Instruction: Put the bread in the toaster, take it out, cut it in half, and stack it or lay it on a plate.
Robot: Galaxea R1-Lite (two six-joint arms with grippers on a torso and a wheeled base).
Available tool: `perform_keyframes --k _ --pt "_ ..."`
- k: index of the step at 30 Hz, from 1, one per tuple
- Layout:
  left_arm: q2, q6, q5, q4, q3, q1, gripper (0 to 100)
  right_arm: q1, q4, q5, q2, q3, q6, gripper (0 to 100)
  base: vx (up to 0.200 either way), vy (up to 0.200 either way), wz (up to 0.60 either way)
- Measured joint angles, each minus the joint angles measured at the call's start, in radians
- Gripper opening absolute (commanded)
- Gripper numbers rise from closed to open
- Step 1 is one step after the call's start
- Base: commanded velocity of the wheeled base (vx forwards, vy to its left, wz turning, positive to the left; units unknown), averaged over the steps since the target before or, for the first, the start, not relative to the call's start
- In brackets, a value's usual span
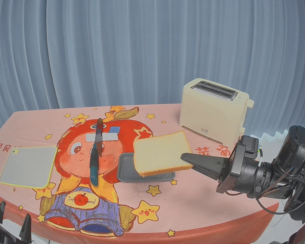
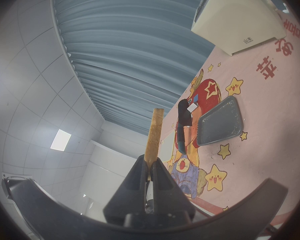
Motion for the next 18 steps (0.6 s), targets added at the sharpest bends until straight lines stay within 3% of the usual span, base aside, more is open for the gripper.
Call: perform_keyframes --k 4,10,18 --pt "0.000 0.000 0.000 0.000 0.000 0.000 100 -0.004 0.001 -0.003 -0.004 0.006 -0.045 0 0.000 0.000 0.00" --pt "0.000 0.000 0.000 0.000 0.000 0.000 100 -0.006 -0.002 -0.010 -0.004 0.026 -0.161 0 0.000 0.000 0.00" --pt "0.000 0.000 0.000 0.000 0.000 0.000 100 -0.006 -0.003 -0.011 -0.009 0.046 -0.224 0 0.000 0.000 0.00"
